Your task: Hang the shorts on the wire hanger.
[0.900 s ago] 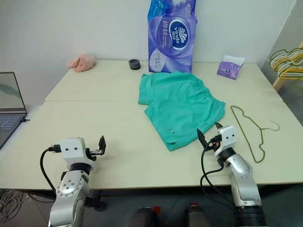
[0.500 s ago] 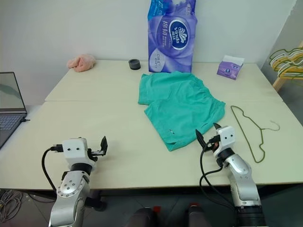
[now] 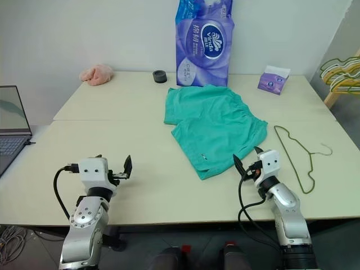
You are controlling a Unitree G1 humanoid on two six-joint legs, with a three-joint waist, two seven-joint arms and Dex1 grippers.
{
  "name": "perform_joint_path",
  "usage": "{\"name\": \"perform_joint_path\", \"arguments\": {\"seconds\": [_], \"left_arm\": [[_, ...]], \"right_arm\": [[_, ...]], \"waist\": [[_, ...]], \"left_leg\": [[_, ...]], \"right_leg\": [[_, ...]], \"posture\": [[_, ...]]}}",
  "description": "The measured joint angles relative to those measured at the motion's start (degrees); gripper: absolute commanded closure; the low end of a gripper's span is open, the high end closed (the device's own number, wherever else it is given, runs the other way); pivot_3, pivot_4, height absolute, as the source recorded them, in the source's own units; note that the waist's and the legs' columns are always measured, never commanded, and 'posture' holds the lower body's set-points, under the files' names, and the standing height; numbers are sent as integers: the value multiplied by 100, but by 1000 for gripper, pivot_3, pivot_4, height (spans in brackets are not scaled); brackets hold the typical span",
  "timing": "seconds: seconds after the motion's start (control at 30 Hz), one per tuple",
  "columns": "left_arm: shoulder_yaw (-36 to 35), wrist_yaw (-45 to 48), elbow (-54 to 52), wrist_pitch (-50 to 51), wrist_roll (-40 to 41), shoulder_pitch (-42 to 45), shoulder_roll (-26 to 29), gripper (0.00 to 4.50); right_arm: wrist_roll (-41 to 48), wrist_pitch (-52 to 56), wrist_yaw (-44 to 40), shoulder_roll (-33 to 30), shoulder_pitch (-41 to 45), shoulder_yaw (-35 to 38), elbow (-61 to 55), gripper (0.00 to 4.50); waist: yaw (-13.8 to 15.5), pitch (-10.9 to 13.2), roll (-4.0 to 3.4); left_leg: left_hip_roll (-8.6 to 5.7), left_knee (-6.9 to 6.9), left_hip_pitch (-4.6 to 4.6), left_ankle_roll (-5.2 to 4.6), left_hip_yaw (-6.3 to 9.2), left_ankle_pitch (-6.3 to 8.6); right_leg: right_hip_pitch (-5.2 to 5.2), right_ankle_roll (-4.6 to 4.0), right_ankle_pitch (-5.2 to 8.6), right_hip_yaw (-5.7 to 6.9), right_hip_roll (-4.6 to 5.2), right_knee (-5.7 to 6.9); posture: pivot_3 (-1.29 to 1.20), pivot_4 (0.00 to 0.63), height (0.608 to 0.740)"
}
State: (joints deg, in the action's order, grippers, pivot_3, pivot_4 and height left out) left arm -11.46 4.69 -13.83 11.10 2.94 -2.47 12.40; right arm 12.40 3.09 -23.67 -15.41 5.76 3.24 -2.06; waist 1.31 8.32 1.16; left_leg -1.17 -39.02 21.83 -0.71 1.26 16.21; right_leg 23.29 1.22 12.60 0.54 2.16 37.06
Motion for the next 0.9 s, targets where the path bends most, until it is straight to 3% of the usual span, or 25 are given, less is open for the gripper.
{"name": "perform_joint_path", "arguments": {"seconds": [0.23,0.43,0.77,0.9], "left_arm": [[-4,113,30,-14,63,83,26,141],[486,1202,-158,-69,598,54,253,141],[2250,3129,-246,712,963,1032,871,141],[2774,3481,81,692,732,1554,877,141]], "right_arm": [[-3,-1,-1,-1,1,-2,-4,11],[365,461,-460,-264,63,-5,-317,11],[1817,2346,-2749,-2464,-140,-286,-2142,11],[1881,2500,-2941,-2668,-179,-305,-2392,11]], "waist": [[-1,0,0],[-7,0,0],[-137,5,-7],[-184,4,-6]], "left_leg": [[0,0,0,0,0,0],[0,0,0,-1,-2,0],[-2,4,2,-6,0,-2],[0,6,0,-6,2,-2]], "right_leg": [[0,0,0,0,0,0],[0,-2,1,-1,0,-1],[-3,-3,8,4,-10,-6],[-3,24,29,4,-17,-5]], "posture": [[6,101,740],[-19,105,740],[-102,113,740],[-127,113,740]]}}
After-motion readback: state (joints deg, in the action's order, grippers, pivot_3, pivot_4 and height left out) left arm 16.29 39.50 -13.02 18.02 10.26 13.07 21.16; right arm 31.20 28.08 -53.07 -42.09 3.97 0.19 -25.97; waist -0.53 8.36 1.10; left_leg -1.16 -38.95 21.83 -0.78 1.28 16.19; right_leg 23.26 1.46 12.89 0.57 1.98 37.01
